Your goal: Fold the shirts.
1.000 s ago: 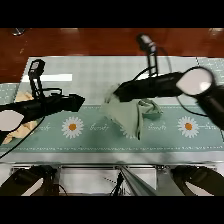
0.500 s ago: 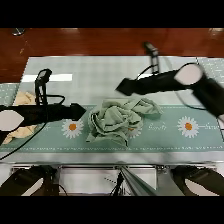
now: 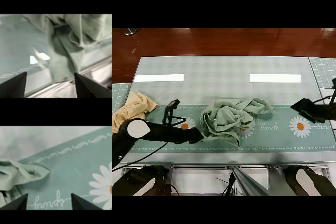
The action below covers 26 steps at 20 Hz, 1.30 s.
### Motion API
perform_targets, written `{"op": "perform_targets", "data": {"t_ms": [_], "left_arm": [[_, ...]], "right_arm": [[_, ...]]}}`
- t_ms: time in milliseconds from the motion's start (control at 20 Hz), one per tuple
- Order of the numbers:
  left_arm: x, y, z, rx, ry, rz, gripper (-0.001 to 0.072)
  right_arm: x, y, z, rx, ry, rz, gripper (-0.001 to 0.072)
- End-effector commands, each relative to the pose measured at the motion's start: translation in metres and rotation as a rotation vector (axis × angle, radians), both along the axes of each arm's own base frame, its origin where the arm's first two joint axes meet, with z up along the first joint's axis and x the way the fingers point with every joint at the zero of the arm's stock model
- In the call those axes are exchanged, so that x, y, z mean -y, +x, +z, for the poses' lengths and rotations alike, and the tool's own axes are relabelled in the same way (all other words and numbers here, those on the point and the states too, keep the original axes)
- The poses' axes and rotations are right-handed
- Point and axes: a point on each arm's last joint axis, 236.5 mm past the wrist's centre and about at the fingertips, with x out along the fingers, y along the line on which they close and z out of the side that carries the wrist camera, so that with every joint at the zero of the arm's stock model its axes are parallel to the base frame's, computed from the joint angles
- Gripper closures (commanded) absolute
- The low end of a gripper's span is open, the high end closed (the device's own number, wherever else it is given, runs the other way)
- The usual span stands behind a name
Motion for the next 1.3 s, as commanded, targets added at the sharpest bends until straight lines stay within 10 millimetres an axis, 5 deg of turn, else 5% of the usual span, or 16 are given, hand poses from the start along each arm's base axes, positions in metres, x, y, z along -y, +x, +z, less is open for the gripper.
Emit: {"op": "perform_targets", "data": {"t_ms": [0, 150, 350, 450, 600, 650, 700, 1000, 1250], "left_arm": [[0.035, 0.021, 0.009, 0.033, -0.258, 0.159, 0.0005], [0.049, 0.03, 0.006, 0.099, -0.288, 0.136, 0.0005], [0.073, 0.0, -0.03, -0.01, -0.232, 0.015, 0.0005], [0.084, -0.021, -0.028, -0.033, -0.253, -0.136, 0.0006], [0.087, -0.016, -0.024, -0.018, -0.258, -0.154, 0.0055], [0.086, -0.01, -0.026, -0.001, -0.25, -0.136, 0.0415], [0.085, -0.005, -0.027, 0.016, -0.243, -0.124, 0.0687], [0.087, 0.002, -0.023, 0.05, -0.245, -0.128, 0.0689], [0.086, 0.003, -0.021, 0.052, -0.249, -0.125, 0.0689]], "right_arm": [[-0.01, -0.029, -0.036, -0.065, 0.056, -0.024, 0.0091], [-0.028, -0.024, -0.035, -0.046, 0.07, 0.024, 0.0091], [-0.051, -0.01, -0.031, 0.003, 0.052, 0.07, 0.0091], [-0.057, -0.007, -0.03, 0.014, 0.049, 0.076, 0.0091], [-0.057, -0.005, -0.03, 0.02, 0.05, 0.071, 0.0091], [-0.059, -0.005, -0.031, 0.016, 0.063, 0.069, 0.0091], [-0.064, -0.005, -0.033, 0.008, 0.08, 0.079, 0.0092], [-0.101, 0.009, -0.06, -0.04, 0.19, 0.118, 0.0091], [-0.093, 0.055, -0.076, -0.046, 0.169, 0.112, 0.0091]]}}
